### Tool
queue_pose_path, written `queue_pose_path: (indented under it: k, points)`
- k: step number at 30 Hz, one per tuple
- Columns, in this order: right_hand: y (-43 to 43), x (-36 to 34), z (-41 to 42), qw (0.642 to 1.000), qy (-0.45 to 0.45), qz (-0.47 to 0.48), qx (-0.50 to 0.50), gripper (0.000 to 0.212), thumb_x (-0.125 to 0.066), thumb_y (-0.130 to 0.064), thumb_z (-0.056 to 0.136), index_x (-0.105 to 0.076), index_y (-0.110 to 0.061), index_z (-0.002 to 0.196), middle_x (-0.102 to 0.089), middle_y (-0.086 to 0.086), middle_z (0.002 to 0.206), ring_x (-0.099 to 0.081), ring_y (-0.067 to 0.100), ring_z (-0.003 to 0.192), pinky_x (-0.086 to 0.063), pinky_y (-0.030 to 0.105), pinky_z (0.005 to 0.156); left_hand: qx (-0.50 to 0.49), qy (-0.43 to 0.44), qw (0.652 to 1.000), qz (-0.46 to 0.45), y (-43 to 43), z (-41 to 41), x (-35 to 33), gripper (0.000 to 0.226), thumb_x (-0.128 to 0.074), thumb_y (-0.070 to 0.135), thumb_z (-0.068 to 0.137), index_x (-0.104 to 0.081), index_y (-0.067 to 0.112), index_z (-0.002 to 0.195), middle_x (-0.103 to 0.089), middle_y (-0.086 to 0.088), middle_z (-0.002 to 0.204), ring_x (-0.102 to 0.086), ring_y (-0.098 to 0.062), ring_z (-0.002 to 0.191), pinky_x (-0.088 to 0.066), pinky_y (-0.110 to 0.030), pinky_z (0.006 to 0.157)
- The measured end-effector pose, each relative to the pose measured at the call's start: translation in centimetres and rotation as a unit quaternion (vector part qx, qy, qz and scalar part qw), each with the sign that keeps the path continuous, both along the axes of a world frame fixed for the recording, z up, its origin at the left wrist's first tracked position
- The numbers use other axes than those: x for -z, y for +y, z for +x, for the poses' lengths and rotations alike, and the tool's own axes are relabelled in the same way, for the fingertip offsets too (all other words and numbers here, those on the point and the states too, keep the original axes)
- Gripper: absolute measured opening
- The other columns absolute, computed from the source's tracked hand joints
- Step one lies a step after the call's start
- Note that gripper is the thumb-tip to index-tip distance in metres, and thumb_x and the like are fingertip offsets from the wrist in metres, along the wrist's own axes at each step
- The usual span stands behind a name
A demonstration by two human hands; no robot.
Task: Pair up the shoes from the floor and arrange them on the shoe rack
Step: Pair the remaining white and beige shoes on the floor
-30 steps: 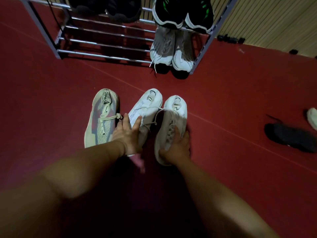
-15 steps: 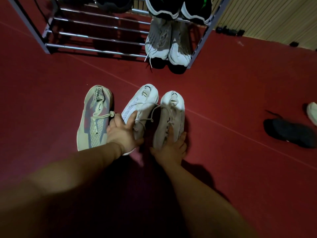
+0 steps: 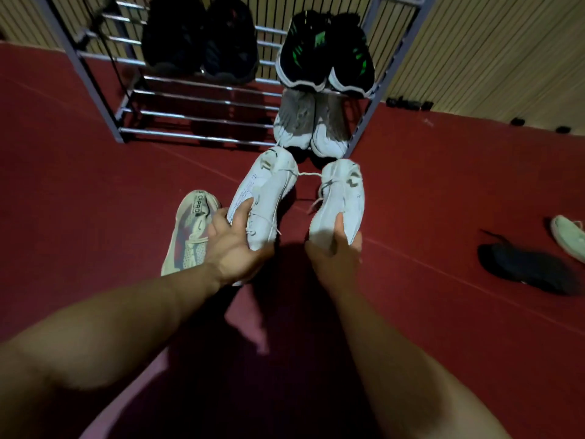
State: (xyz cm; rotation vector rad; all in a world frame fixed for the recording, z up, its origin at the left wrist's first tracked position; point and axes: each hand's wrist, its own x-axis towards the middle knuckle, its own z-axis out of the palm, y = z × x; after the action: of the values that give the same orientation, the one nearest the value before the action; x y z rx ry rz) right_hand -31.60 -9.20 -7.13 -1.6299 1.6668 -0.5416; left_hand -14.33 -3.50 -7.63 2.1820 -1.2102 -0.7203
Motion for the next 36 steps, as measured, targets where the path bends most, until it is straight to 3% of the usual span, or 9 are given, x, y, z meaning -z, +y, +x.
queue_pose_path:
  k: [5,10,15,18,21,24,28,33,36]
  points:
    - [0.2,-4.3,1.3,0.990,-0.052,-0.118,0.051,0.088,-0.059,-0.050,0.062,-0.022,-0.053,0.142,-0.002,0.002,0.159,-0.019,0.029,0.140,-0.020,0.040,0.115,0.008,-0.018,0.995,-0.102,-0.2,0.1,-4.1,0.106,-0.044,0.066,0.047,-0.018,0.037,0.146,-0.016,-0.007,0.143,-0.017,-0.026,0.133,-0.017,-0.033,0.112]
    - [-1.5,-8.8,1.2,0.972,-0.062,-0.226,0.018,0.089,-0.068,-0.044,0.076,-0.004,-0.058,0.135,0.009,0.002,0.158,-0.005,0.027,0.144,-0.009,0.039,0.115,0.009,-0.035,0.982,-0.184,-1.0,0.2,-9.0,0.103,-0.047,0.063,0.049,-0.021,0.036,0.145,-0.014,-0.003,0.145,-0.019,-0.024,0.132,-0.018,-0.027,0.105]
    - [-5.8,-14.5,1.1,0.952,0.007,-0.303,-0.034,0.095,-0.072,-0.041,0.076,0.000,-0.048,0.139,0.003,0.008,0.159,-0.013,0.033,0.141,-0.013,0.042,0.113,-0.023,-0.031,0.973,-0.229,-4.6,0.9,-15.1,0.110,-0.044,0.066,0.043,-0.024,0.034,0.146,-0.021,-0.008,0.143,-0.026,-0.027,0.132,-0.019,-0.025,0.106]
    - [-8.4,-18.1,1.2,0.942,0.071,-0.314,-0.093,0.086,-0.067,-0.044,0.079,-0.011,-0.051,0.144,0.007,0.003,0.159,-0.008,0.028,0.142,-0.011,0.039,0.113,-0.052,-0.030,0.973,-0.221,-7.7,1.5,-19.3,0.113,-0.043,0.069,0.040,-0.020,0.038,0.146,-0.025,-0.010,0.142,-0.029,-0.031,0.131,-0.023,-0.029,0.108]
    - [-10.9,-21.3,1.8,0.932,0.105,-0.323,-0.129,0.079,-0.064,-0.045,0.080,-0.018,-0.052,0.143,0.009,-0.002,0.159,-0.006,0.026,0.142,-0.011,0.038,0.113,-0.061,-0.034,0.978,-0.199,-11.0,2.4,-23.4,0.101,-0.060,0.063,0.060,-0.015,0.041,0.147,-0.023,-0.014,0.144,-0.028,-0.035,0.132,-0.023,-0.034,0.110]
    - [-14.1,-24.5,3.4,0.937,0.109,-0.312,-0.111,0.079,-0.064,-0.044,0.079,-0.019,-0.051,0.144,0.007,-0.001,0.160,-0.009,0.028,0.142,-0.012,0.041,0.113,-0.063,-0.064,0.976,-0.196,-14.8,3.4,-26.9,0.087,-0.064,0.053,0.076,-0.014,0.042,0.147,-0.026,-0.016,0.141,-0.030,-0.038,0.131,-0.027,-0.040,0.109]
    - [-19.5,-28.6,6.5,0.941,0.124,-0.303,-0.082,0.082,-0.062,-0.048,0.079,-0.015,-0.048,0.146,0.004,0.005,0.159,-0.019,0.035,0.138,-0.016,0.045,0.113,-0.082,-0.040,0.980,-0.176,-21.2,5.7,-30.4,0.094,-0.064,0.057,0.072,-0.009,0.042,0.147,-0.030,-0.018,0.139,-0.038,-0.041,0.125,-0.034,-0.048,0.108]
    - [-24.9,-28.3,9.9,0.957,0.159,-0.220,-0.101,0.078,-0.052,-0.056,0.085,-0.011,-0.040,0.149,-0.003,0.006,0.159,-0.017,0.039,0.139,-0.026,0.048,0.112,0.079,0.098,0.982,-0.139,-24.9,7.4,-29.4,0.085,-0.071,0.024,0.083,-0.019,0.020,0.149,-0.049,-0.004,0.132,-0.056,-0.020,0.102,-0.048,-0.031,0.086]
    - [-25.6,-25.0,10.4,0.947,0.235,-0.152,-0.156,0.077,-0.042,-0.066,0.087,-0.006,-0.038,0.150,0.006,0.004,0.159,-0.008,0.039,0.143,-0.018,0.049,0.114,0.123,-0.014,0.990,-0.066,-24.3,8.8,-25.9,0.099,-0.066,0.055,0.078,-0.005,0.033,0.152,-0.020,-0.005,0.156,-0.034,-0.025,0.134,-0.029,-0.035,0.111]
